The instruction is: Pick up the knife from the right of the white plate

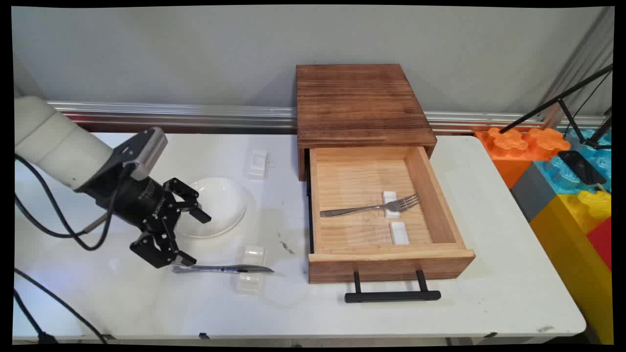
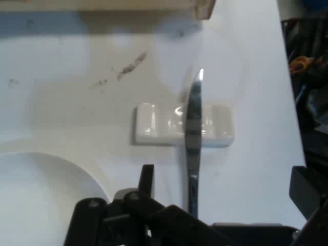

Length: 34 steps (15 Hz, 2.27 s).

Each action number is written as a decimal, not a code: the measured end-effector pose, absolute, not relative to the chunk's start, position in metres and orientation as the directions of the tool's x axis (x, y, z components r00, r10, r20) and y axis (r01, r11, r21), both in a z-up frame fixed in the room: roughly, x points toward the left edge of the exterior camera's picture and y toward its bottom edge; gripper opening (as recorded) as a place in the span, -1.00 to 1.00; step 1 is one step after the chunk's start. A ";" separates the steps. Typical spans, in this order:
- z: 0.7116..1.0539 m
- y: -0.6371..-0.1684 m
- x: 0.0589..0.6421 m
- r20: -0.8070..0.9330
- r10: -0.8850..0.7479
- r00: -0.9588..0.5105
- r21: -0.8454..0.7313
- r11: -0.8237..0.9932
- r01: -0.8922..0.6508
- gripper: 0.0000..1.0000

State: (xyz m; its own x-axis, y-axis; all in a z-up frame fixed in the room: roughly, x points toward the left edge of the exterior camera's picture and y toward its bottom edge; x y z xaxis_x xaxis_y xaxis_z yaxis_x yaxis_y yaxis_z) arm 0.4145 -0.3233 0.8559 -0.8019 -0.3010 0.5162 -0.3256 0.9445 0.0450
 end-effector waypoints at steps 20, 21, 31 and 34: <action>0.754 -0.320 0.420 0.580 -0.236 -0.780 0.018 0.961 -0.278 1.00; 0.750 -0.322 0.419 0.582 -0.232 -0.780 0.015 0.961 -0.275 1.00; 0.732 -0.330 0.417 0.591 -0.204 -0.780 0.010 0.969 -0.246 1.00; 0.727 -0.332 0.417 0.594 -0.198 -0.780 0.008 0.971 -0.240 1.00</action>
